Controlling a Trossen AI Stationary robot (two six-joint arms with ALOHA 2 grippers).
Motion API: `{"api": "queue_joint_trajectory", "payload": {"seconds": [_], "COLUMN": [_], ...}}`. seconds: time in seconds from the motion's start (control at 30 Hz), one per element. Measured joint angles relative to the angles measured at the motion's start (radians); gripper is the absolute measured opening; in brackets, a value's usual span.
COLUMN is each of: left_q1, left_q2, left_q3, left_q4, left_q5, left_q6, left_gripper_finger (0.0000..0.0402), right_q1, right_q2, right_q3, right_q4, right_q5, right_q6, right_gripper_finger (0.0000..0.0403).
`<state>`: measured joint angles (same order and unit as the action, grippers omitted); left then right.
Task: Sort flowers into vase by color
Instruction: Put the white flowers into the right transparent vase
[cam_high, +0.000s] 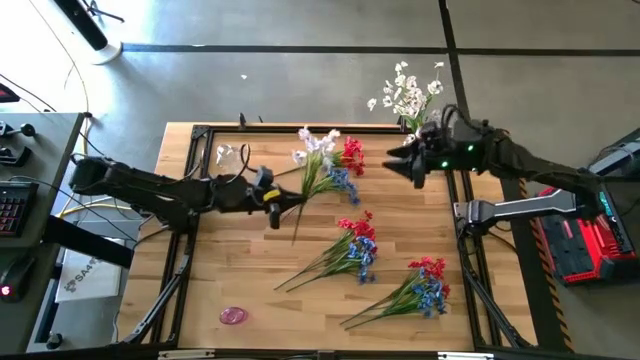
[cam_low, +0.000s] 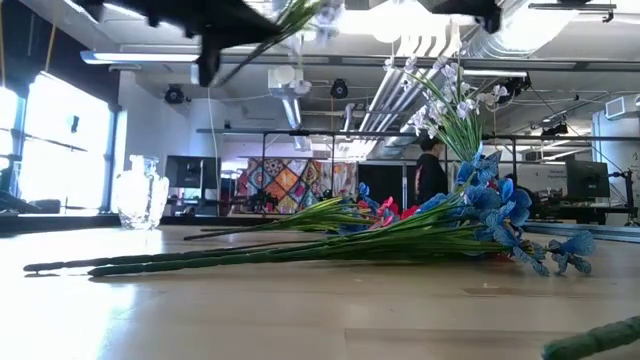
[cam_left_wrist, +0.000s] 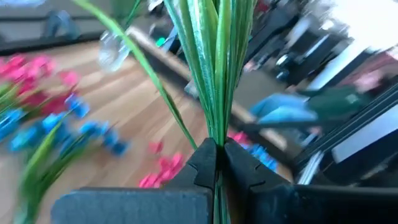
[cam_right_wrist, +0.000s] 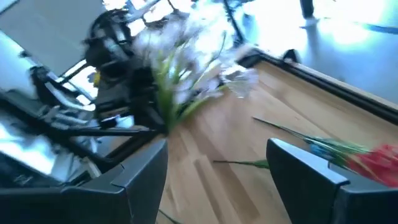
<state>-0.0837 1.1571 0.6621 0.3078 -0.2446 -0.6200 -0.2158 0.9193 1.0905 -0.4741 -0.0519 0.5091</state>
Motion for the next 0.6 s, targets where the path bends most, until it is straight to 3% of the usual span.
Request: {"api": "queue_joint_trajectory", "payload": {"seconds": [0.13, 0.3, 0.6], "left_q1": [0.041, 0.063, 0.078], "left_q2": [0.082, 0.19, 0.348], "left_q3": [0.005, 0.102, 0.274], "left_q4": [0.157, 0.161, 0.16], "left_q5": [0.059, 0.15, 0.293], "left_q6": [0.007, 0.045, 0.127], "left_gripper_finger": [0.0, 0.0, 0.0], "right_q1": [0.084, 0.142, 0.2], "right_q2": [0.041, 0.117, 0.224], "right_q3": [-0.082, -0.156, -0.174], "right_q4": [0.198, 0.377, 0.504], "right_q5": [0.05, 0.076, 0.079], "right_q6": [0.029, 0.068, 0.101], "right_gripper_finger": [0.0259, 0.0259, 0.0259]}}
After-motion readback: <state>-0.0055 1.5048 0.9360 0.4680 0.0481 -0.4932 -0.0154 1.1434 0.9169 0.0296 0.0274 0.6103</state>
